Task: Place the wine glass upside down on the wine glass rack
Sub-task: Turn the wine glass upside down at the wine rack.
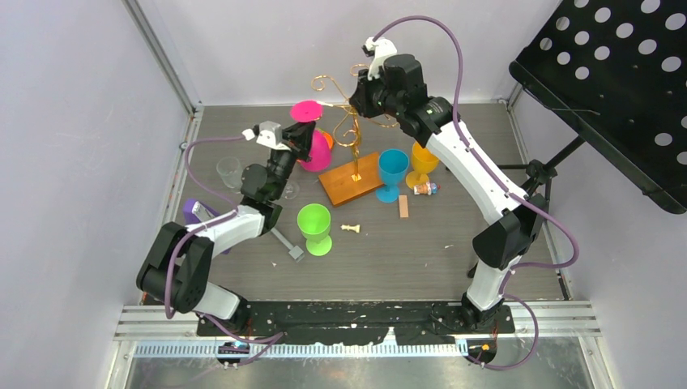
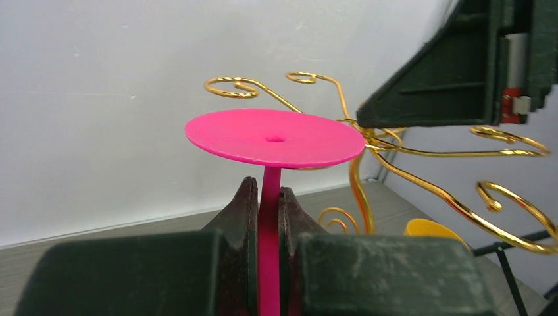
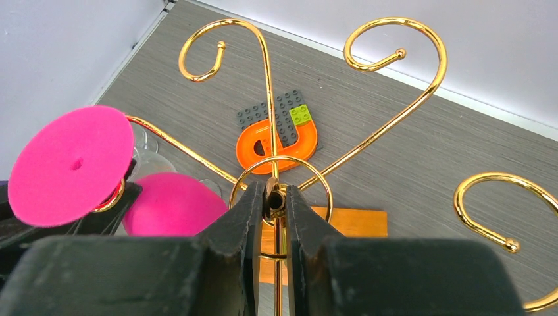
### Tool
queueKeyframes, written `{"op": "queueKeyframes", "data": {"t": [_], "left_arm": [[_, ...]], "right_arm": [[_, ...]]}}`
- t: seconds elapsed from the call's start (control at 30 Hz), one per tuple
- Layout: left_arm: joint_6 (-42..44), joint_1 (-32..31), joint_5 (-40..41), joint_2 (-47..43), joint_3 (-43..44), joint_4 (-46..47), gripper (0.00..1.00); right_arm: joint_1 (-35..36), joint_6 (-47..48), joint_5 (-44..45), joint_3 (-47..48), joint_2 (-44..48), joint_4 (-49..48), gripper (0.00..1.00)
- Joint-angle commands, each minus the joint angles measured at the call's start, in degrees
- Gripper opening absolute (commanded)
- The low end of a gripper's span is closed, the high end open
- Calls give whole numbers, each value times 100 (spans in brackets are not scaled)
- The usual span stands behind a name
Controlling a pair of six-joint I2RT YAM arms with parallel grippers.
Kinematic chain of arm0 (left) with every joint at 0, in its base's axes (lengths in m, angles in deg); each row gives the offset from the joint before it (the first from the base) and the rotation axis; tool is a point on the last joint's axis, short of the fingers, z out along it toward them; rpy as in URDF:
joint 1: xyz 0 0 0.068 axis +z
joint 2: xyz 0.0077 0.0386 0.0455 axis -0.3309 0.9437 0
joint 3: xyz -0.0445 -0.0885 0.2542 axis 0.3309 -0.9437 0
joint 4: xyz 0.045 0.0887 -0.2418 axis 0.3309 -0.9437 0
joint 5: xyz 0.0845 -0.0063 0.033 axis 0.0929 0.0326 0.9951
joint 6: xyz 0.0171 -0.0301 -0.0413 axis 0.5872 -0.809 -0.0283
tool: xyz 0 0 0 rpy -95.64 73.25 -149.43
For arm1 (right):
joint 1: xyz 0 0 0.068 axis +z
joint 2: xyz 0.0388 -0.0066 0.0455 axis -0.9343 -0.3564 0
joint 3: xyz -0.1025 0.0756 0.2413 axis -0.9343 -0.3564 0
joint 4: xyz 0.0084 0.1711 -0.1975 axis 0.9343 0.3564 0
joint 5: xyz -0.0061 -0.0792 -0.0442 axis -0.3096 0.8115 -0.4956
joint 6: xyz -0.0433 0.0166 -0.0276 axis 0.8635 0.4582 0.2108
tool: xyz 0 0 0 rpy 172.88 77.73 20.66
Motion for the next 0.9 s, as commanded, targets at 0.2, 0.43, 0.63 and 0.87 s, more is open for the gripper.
{"op": "queueKeyframes", "data": {"t": [0.2,0.43,0.63,0.87], "left_arm": [[31,20,-1382,-211,-41,577,0],[25,20,-1391,-200,336,-417,6],[126,20,-1152,-318,495,-931,34],[284,20,-1028,-607,374,-1189,54]], "right_arm": [[-180,-113,275,-196,-13,799,5],[-176,-100,252,-201,17,818,5],[-180,-113,218,-182,11,821,6],[-176,-108,214,-169,-11,806,5]]}}
